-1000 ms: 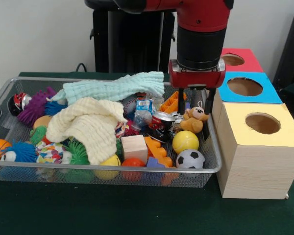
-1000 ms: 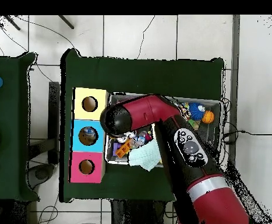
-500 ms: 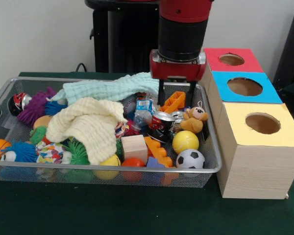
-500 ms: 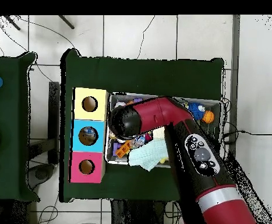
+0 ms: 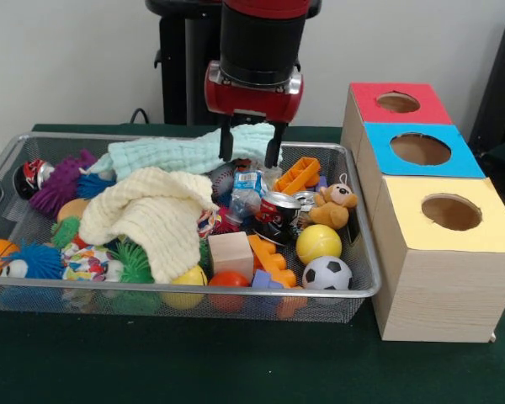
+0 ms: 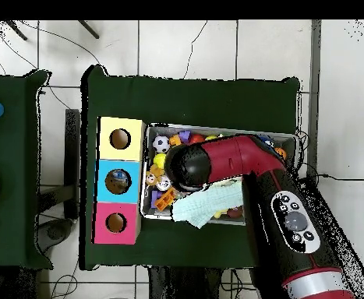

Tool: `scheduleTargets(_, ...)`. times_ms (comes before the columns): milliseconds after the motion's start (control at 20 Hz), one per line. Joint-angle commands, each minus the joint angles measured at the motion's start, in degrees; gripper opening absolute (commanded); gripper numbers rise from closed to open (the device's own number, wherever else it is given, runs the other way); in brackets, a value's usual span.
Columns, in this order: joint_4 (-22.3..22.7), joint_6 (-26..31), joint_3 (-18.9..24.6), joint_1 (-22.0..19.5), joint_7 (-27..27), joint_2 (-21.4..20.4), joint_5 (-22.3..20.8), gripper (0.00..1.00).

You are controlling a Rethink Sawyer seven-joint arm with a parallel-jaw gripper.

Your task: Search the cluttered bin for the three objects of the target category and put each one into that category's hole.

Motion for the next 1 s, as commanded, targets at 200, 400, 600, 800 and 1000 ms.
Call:
scheduleTargets(200,0.9,1.4,-5.8,1.7,-0.4,7.9,-4.3,1.00)
scheduleTargets(400,-0.6,-2.2,-6.6,2.5,0.6,11.4,-4.8,1.00)
scheduleTargets(600,-1.1,-4.1,-6.6,3.2,1.3,13.4,-3.9,1.00)
scheduleTargets(800,-2.2,-6.6,-6.7,3.4,1.4,16.3,-3.6,1.00)
scheduleTargets(1000,-3.6,-8.1,-6.4,3.1,1.1,19.5,-2.7,1.00)
